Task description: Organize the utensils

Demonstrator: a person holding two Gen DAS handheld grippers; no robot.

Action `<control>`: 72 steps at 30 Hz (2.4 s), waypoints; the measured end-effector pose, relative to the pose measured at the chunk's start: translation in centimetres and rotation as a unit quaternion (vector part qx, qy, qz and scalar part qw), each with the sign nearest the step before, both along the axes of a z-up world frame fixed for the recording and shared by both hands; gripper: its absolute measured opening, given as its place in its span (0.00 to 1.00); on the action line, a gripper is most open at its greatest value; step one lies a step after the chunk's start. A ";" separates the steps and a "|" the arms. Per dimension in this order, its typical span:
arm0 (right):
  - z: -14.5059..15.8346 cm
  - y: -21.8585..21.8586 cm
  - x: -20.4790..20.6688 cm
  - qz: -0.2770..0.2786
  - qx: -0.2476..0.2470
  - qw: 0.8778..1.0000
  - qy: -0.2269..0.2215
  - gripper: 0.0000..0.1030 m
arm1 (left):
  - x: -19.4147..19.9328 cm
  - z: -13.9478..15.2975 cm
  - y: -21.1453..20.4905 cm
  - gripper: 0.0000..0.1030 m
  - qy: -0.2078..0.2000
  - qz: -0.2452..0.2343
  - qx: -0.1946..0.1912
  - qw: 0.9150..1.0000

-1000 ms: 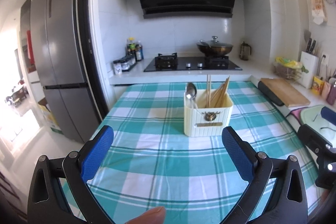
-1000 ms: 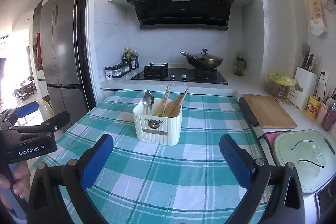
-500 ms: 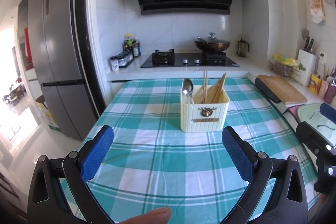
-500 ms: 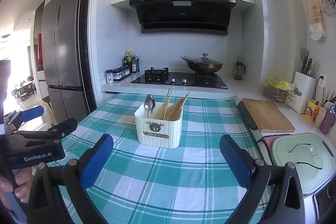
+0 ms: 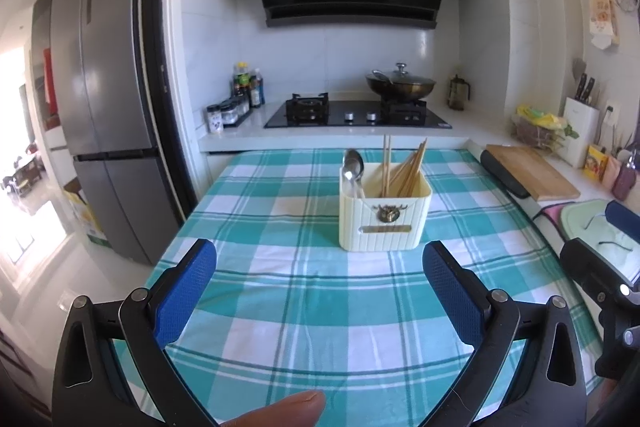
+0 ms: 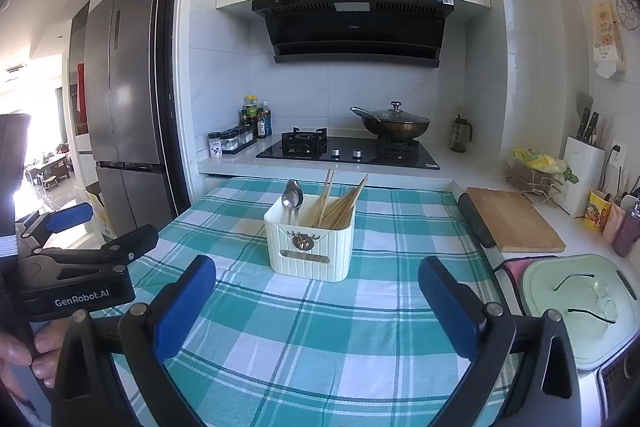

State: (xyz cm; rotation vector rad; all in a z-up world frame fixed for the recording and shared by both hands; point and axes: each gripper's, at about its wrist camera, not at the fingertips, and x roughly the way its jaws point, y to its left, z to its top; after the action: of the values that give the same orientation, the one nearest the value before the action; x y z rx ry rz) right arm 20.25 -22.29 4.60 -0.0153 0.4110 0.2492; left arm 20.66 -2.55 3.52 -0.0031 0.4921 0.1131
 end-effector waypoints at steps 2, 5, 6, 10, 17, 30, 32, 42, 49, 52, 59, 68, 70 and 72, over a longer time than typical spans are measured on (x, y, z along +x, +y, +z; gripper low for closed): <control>0.1 0.1 -0.1 0.001 -0.001 1.000 -0.001 1.00 | 0.0 0.0 0.0 1.00 0.001 -0.003 -0.002 1.000; 0.2 0.0 -0.2 0.003 -0.002 1.000 -0.002 1.00 | 0.0 0.0 0.0 1.00 0.002 -0.005 -0.003 1.000; 0.2 0.0 -0.3 0.003 -0.002 1.000 -0.002 1.00 | 0.0 0.0 0.0 1.00 0.003 -0.004 -0.003 1.000; 0.2 0.0 -0.4 0.004 -0.002 1.000 -0.002 1.00 | 0.0 0.0 0.1 1.00 0.005 -0.004 -0.004 1.000; 0.3 0.2 -0.5 0.010 -0.003 1.000 -0.002 1.00 | 0.2 -0.2 0.2 1.00 0.009 -0.007 -0.010 1.000; 0.2 0.2 -0.4 0.014 -0.003 1.000 0.001 1.00 | 0.3 -0.3 0.1 1.00 0.011 -0.003 -0.009 1.000; 0.2 0.3 -0.4 0.013 -0.003 1.000 0.000 1.00 | 0.3 -0.3 0.1 1.00 0.011 -0.003 -0.008 1.000; 0.2 0.2 -0.4 0.013 -0.002 1.000 0.001 1.00 | 0.3 -0.3 0.1 1.00 0.012 -0.004 -0.010 1.000; 0.1 0.2 -0.4 0.013 -0.003 1.000 0.001 1.00 | 0.2 -0.5 0.1 1.00 0.012 -0.008 -0.007 1.000; 0.0 0.2 -0.4 0.012 -0.003 1.000 0.001 1.00 | 0.2 -0.5 0.1 1.00 0.012 -0.008 -0.008 1.000; -0.1 0.2 -0.4 0.012 -0.003 1.000 0.002 1.00 | 0.3 -0.5 0.1 1.00 0.012 -0.009 -0.008 1.000; -0.1 0.1 -0.4 0.011 -0.003 1.000 0.003 1.00 | 0.3 -0.5 0.1 1.00 0.013 -0.011 -0.009 1.000; -0.1 0.1 -0.4 0.011 -0.003 1.000 0.003 1.00 | 0.3 -0.5 0.1 1.00 0.013 -0.011 -0.009 1.000; -0.2 0.0 -0.4 0.011 -0.003 1.000 0.004 1.00 | 0.2 -0.6 0.0 1.00 0.013 -0.017 -0.012 1.000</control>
State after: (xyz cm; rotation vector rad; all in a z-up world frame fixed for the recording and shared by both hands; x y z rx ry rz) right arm 19.84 -22.26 4.44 -0.0247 0.4188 0.2698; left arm 20.85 -2.52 2.93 -0.0173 0.5188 0.0738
